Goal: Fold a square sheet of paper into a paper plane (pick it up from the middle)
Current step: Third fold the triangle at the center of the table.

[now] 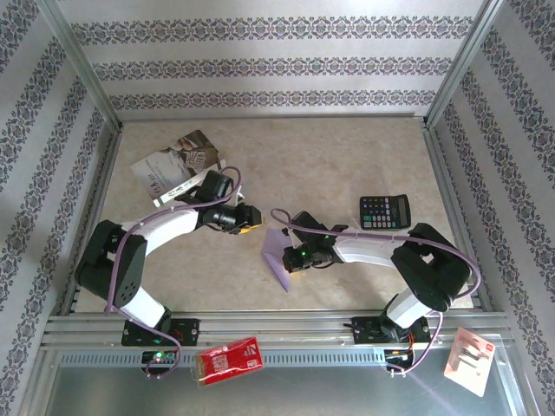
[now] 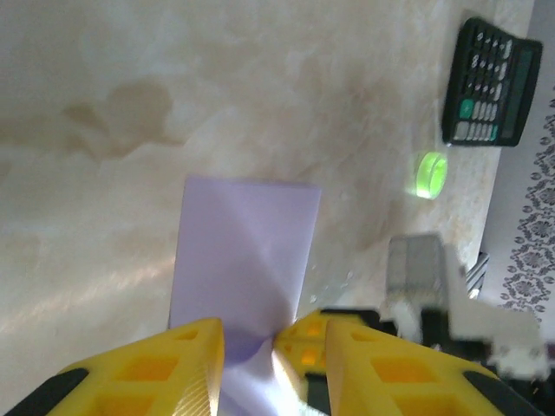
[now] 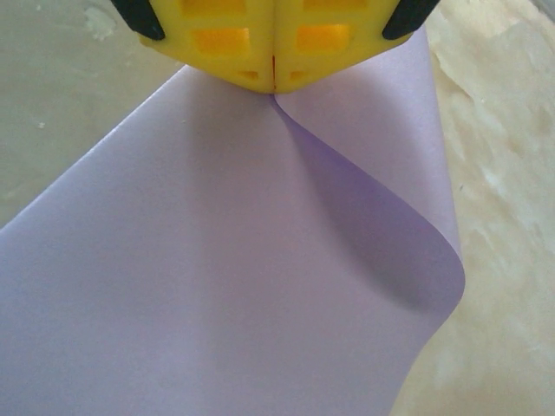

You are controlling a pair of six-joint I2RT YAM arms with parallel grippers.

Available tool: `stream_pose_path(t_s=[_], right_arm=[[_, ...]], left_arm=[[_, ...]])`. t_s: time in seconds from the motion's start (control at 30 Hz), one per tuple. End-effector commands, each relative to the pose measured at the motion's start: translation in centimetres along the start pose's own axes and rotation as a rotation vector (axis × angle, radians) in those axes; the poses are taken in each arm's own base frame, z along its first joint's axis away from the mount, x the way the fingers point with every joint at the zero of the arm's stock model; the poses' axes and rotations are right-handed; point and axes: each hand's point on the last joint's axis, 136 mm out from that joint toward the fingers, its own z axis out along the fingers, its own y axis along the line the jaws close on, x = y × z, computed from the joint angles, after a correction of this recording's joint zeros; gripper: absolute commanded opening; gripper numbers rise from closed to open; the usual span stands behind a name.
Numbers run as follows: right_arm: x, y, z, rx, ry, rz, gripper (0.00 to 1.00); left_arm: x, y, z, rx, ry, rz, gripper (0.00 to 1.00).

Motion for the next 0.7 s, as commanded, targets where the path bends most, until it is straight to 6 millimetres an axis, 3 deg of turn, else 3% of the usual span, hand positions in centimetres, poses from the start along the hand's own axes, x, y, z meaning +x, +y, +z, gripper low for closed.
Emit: stream_pose_path(t_s=[0.0,0.3,0.67], right_arm=[[-0.1,-3.1,0.5,0.117,0.020,0.019,0.00],[-2.9,-3.0,1.0,0.100,0.021,-0.019,0.00],[-2.8,-3.1,1.4,0.090,0.034,-0.009,0.00]], left_arm=[[1.0,1.0,-0.7,-0.024,-0.017,-0.061,0.35],[2.8,0.7,-0.9,0.027,-0.023,-0.095,0.31],[2.9,-2.7,3.1,0.123,0.005,-0.067,0.15]])
